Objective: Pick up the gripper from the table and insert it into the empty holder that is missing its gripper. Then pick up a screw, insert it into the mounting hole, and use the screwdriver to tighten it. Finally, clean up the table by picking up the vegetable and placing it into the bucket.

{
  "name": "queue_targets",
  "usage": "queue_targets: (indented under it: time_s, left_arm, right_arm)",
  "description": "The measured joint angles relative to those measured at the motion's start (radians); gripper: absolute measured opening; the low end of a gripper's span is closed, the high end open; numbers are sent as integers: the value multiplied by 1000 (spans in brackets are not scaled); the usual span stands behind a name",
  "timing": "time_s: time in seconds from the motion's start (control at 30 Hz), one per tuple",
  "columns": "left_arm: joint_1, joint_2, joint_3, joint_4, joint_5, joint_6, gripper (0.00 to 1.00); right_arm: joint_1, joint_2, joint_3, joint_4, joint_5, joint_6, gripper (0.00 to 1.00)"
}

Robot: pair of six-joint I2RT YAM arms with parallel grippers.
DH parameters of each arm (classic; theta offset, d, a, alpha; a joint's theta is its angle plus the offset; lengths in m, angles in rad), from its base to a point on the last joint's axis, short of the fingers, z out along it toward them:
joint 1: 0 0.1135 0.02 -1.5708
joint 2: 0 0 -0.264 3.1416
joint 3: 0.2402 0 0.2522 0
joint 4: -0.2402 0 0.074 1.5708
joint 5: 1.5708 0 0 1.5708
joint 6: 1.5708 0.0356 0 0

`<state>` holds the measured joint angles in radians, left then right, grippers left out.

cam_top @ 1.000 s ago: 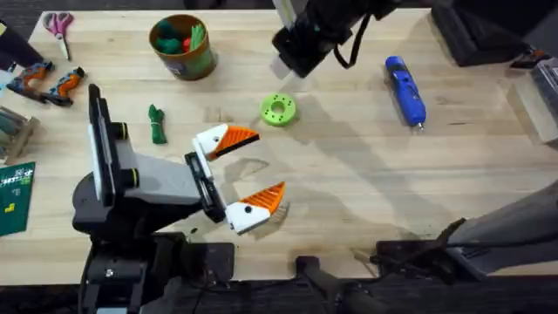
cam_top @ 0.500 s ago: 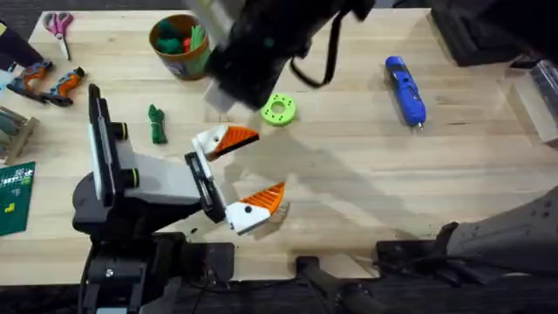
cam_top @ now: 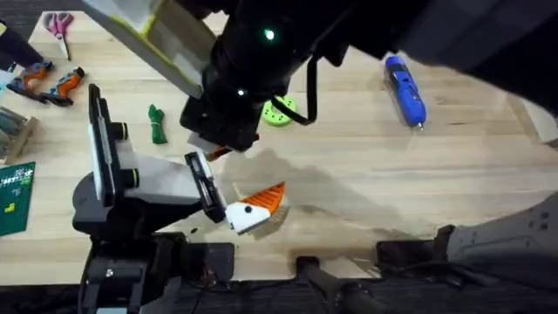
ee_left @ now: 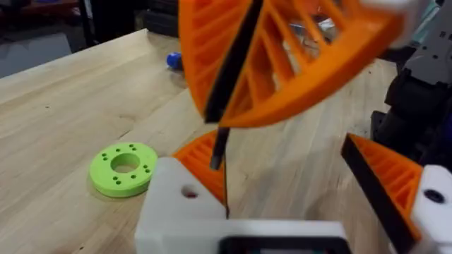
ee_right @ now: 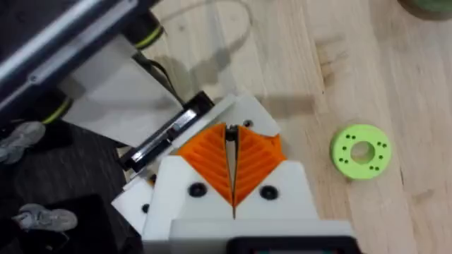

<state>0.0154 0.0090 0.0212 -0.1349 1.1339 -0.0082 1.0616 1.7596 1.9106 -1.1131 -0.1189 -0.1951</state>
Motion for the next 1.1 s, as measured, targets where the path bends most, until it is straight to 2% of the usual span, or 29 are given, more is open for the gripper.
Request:
queue_targets:
  time_s: [1.1]
  left_arm:
    - [0,0,0,0,0,0,976]
  right_arm:
    - [-17,44,2,-9,28,0,6]
